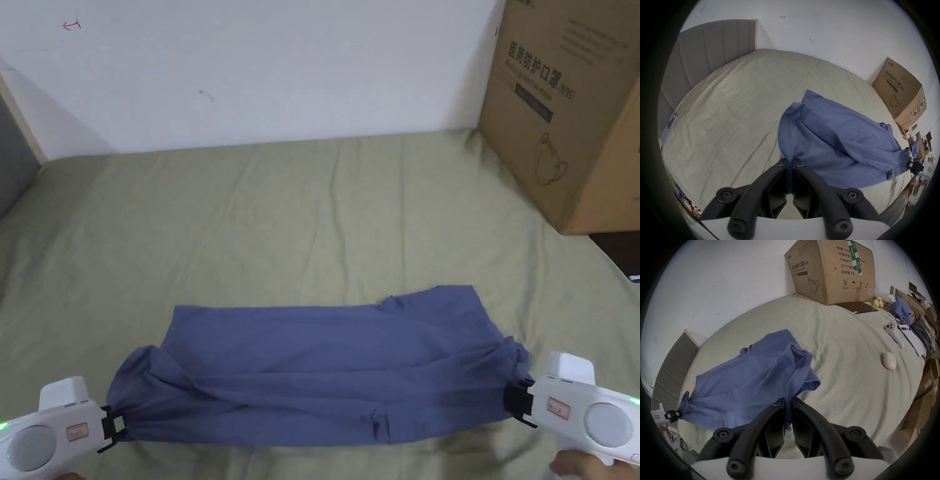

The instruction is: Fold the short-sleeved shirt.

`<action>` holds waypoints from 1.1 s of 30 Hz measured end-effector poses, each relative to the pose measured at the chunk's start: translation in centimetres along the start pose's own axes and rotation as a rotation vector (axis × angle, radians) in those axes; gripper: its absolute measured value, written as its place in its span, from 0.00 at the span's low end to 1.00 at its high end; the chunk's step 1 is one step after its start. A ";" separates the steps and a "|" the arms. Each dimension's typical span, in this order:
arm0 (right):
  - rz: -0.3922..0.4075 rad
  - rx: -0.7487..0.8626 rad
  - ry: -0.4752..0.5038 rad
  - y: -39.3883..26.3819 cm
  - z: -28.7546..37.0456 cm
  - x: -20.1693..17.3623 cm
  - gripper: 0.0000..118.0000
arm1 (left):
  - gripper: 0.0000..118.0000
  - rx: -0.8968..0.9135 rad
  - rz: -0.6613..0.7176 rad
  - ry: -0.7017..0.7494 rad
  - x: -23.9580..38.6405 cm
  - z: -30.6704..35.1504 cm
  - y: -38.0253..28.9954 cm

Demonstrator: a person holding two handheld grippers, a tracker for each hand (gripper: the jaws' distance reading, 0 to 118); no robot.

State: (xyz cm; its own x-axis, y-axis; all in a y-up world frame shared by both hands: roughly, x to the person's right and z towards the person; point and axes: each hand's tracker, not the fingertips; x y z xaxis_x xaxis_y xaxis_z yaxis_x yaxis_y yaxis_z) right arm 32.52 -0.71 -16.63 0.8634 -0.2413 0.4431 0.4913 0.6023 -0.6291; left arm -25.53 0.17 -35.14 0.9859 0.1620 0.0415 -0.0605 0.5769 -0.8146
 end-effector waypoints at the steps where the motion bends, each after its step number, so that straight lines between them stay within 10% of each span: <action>1: 0.004 0.001 0.002 -0.2 0.6 0.2 0.05 | 0.02 -0.001 -0.001 0.000 -0.3 0.4 -0.6; 20: -0.021 -0.140 -0.088 -7.9 0.0 2.3 0.10 | 0.05 -0.163 -0.029 0.096 -1.1 0.3 -7.6; 22: 0.028 -0.140 -0.132 -7.0 1.0 1.6 0.18 | 0.16 -0.157 -0.047 0.095 -1.3 0.0 -7.2; 26: 0.113 -0.007 -0.100 -3.8 4.9 -1.1 0.74 | 0.87 -0.075 0.034 0.035 0.0 4.7 -5.0; 33: 0.210 0.385 -0.012 2.2 13.4 -6.2 0.77 | 0.94 0.331 -0.041 -0.060 4.7 12.3 0.3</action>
State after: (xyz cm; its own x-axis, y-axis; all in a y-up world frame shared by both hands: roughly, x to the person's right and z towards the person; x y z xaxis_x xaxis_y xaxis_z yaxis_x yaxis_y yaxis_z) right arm 26.73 12.35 -12.18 0.9375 -0.0755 0.3398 0.2243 0.8776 -0.4237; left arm -22.83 10.94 -28.02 0.9782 0.1747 0.1124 -0.0782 0.8111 -0.5796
